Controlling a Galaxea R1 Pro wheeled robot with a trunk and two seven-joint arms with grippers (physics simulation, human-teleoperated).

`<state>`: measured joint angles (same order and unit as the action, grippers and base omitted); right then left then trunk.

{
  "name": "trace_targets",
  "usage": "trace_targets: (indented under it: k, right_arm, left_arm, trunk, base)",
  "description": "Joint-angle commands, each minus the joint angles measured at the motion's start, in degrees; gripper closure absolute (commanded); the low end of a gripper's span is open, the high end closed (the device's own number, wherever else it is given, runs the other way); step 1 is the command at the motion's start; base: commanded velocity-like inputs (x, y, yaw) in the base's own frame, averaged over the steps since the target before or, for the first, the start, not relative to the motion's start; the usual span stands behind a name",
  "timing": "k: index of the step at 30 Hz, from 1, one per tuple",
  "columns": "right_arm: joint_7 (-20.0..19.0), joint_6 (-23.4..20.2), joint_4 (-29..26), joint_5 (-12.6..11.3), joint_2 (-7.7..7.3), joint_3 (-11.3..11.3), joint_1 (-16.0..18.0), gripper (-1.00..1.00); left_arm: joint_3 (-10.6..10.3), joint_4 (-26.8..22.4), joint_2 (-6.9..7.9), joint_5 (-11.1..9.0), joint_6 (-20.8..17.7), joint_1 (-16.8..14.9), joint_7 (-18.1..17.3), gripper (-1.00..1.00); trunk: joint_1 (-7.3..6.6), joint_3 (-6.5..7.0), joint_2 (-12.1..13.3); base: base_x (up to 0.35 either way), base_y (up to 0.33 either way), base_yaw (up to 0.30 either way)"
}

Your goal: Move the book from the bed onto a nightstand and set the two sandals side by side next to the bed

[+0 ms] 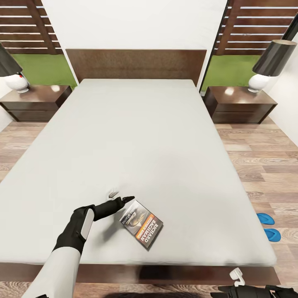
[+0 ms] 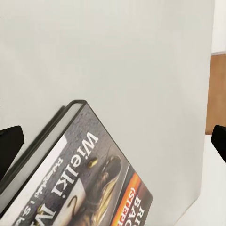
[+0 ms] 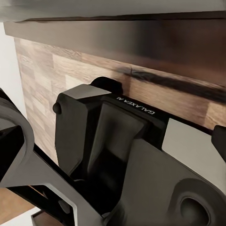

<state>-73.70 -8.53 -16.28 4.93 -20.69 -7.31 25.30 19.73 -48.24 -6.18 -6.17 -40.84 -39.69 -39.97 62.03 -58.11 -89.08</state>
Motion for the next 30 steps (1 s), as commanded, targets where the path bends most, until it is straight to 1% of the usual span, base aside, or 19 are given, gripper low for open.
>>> trace_targets:
  k: [1,2,10,20,25,30]
  right_arm:
    - [-0.31,-0.52,-0.07,0.52,0.04,-0.48,0.01,-1.0]
    - [-0.31,-0.52,-0.07,0.52,0.04,-0.48,0.01,-1.0]
    - [-0.31,-0.52,-0.07,0.52,0.04,-0.49,0.01,-1.0]
    - [-0.31,-0.52,-0.07,0.52,0.04,-0.48,0.01,-1.0]
    - [-0.31,-0.52,-0.07,0.52,0.04,-0.5,0.01,-1.0]
    - [-0.31,-0.52,-0.07,0.52,0.04,-0.49,0.01,-1.0]
  left_arm:
    - [0.22,-0.01,-0.06,-0.16,-0.4,-0.04,-0.11,-1.0]
    - [0.22,-0.01,-0.06,-0.16,-0.41,-0.04,-0.11,-1.0]
    - [0.22,-0.01,-0.06,-0.16,-0.39,-0.04,-0.11,-1.0]
    - [0.22,-0.01,-0.06,-0.16,-0.38,-0.04,-0.11,-1.0]
    - [0.22,-0.01,-0.06,-0.16,-0.38,-0.04,-0.11,-1.0]
    - [0.22,-0.01,-0.06,-0.16,-0.38,-0.04,-0.11,-1.0]
  trunk:
    - [0.0,-0.03,-0.02]
    - [0.0,-0.03,-0.02]
    - [1.75,-1.47,-3.23]
    - [1.75,-1.47,-3.23]
    - [2.85,-2.37,-5.23]
    - [2.85,-2.37,-5.23]
  base:
    - [0.0,0.0,0.0]
    - [0.0,0.0,0.0]
    - [0.0,0.0,0.0]
    - [0.0,0.0,0.0]
    - [0.0,0.0,0.0]
    - [0.0,0.0,0.0]
